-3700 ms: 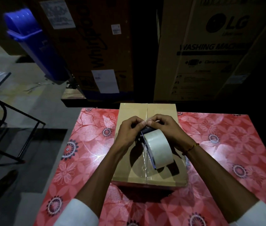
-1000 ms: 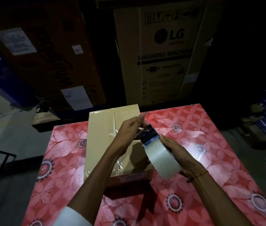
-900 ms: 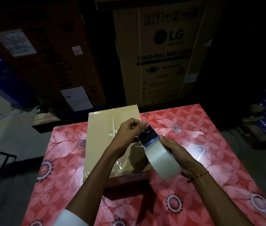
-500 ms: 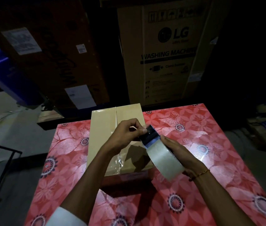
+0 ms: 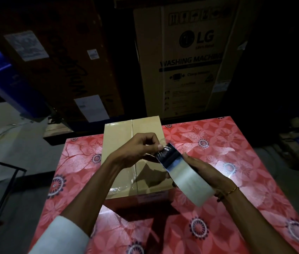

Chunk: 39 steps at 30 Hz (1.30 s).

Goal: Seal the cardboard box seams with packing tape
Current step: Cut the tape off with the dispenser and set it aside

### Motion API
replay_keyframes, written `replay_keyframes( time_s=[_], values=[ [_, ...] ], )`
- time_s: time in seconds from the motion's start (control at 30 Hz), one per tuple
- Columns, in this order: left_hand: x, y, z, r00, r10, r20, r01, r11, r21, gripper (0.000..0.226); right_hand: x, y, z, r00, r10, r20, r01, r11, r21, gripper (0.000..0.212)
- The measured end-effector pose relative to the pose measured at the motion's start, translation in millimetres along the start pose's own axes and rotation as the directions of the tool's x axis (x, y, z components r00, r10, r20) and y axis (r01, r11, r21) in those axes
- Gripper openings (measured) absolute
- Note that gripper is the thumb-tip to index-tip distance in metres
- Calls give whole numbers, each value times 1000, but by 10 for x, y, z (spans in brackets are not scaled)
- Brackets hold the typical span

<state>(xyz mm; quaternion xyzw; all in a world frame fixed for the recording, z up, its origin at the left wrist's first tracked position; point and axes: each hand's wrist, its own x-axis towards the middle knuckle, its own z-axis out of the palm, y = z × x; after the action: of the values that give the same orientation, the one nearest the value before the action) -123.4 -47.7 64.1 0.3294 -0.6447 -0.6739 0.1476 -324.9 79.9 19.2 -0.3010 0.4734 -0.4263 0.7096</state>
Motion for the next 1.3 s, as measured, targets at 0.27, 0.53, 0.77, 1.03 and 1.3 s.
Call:
replay_keyframes(
  time_s=[0.27, 0.53, 0.77, 1.03, 1.3],
  values=[
    [-28, -110, 52, 991, -101, 93, 122, 957, -263, 19, -21, 128, -117, 998, -30, -59, 30, 1000, -1, 38],
    [17, -197, 485, 995, 17, -102, -22, 999, -47, 36, -103, 135, -147, 993, -60, -99, 64, 997, 43, 35],
    [63, -243, 581, 988, -14, -151, -9, 988, -153, 40, -248, 80, -133, 967, -67, -245, 94, 991, 98, 34],
    [281, -236, 1312, 944, 78, -320, -112, 989, -91, 19, -264, 288, -520, 844, -201, -497, 285, 953, 100, 55],
    [677, -586, 1792, 947, -161, -278, 139, 986, -96, 41, -318, 473, -932, 730, -202, -653, 262, 965, -6, 37]
  ],
)
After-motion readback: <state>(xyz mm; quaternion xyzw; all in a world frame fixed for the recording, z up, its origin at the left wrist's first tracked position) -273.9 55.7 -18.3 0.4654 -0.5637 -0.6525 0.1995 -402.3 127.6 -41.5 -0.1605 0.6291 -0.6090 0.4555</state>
